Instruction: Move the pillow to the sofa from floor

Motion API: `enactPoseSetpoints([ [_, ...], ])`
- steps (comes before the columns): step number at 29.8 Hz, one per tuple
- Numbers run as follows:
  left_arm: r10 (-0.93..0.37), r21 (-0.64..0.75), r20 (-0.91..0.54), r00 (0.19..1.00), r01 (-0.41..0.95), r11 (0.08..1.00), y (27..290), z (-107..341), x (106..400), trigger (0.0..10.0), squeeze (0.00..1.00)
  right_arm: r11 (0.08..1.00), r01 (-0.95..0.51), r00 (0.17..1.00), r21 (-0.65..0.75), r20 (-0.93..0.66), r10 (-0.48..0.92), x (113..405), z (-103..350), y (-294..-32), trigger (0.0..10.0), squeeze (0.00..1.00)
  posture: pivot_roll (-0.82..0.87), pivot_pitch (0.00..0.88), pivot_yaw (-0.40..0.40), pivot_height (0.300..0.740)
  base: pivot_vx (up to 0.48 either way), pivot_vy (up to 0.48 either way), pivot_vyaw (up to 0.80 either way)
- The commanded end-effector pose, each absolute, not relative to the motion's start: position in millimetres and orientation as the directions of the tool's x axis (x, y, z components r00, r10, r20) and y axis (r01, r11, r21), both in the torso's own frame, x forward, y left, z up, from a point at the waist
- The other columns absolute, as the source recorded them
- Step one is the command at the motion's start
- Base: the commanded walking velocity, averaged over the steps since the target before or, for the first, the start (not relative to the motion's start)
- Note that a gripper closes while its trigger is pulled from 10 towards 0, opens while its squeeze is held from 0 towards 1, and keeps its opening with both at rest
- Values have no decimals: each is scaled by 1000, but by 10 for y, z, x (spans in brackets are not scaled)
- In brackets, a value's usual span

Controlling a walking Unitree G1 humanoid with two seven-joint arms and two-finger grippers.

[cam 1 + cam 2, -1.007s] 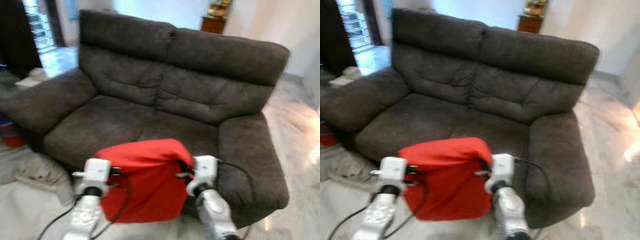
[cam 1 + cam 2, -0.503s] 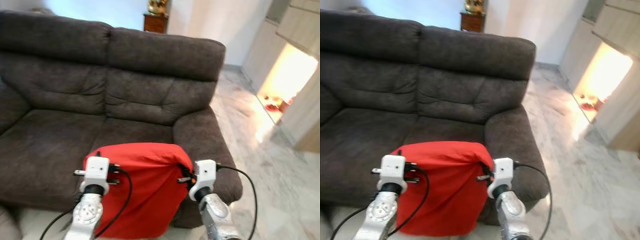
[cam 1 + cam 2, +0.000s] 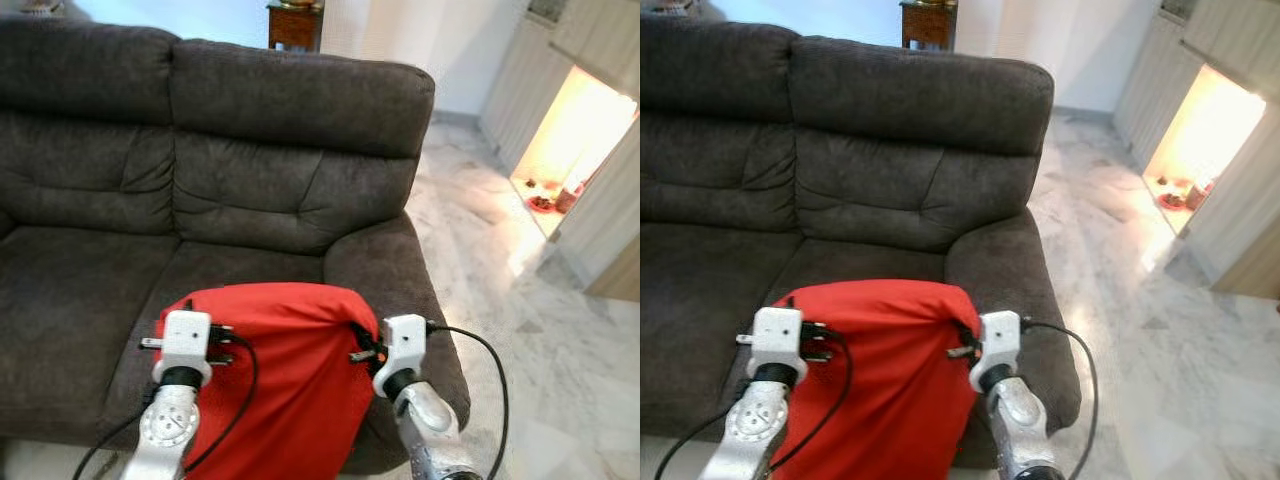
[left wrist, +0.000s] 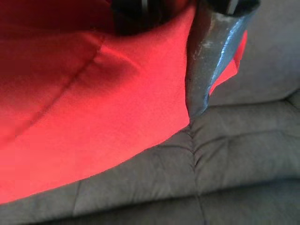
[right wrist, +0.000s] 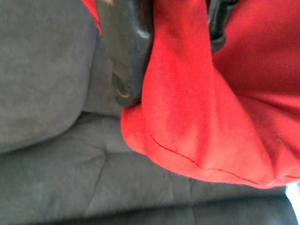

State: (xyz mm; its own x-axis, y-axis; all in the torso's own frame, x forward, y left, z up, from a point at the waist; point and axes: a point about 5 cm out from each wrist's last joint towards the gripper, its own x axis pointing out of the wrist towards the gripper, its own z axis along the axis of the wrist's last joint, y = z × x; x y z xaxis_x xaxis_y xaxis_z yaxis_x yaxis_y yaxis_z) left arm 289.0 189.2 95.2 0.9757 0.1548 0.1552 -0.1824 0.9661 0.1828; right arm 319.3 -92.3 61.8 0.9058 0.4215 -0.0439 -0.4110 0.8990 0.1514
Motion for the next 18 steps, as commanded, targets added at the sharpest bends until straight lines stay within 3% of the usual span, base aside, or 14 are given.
enactPoseSetpoints([
  [1, 153, 146, 313, 937, -207, 967, 1904, 1338, 2955, 10000, 0, 921, -365, 931, 140, 76, 357, 3286, 849, -1093, 10000, 0, 178, 0, -59, 740, 0, 0, 0],
  [11, 82, 200, 389, 917, -171, 965, 1862, 1721, 3076, 10000, 0, 936, -321, 940, 148, 171, 295, 3417, 1139, -1099, 10000, 0, 183, 0, -60, 740, 0, 0, 0],
  [18, -15, 208, 289, 957, -47, 977, 1625, 1582, 3171, 10000, 0, 980, -143, 987, 139, 98, 130, 3472, 1056, -1445, 10000, 0, 171, 0, -56, 740, 0, 0, 0],
])
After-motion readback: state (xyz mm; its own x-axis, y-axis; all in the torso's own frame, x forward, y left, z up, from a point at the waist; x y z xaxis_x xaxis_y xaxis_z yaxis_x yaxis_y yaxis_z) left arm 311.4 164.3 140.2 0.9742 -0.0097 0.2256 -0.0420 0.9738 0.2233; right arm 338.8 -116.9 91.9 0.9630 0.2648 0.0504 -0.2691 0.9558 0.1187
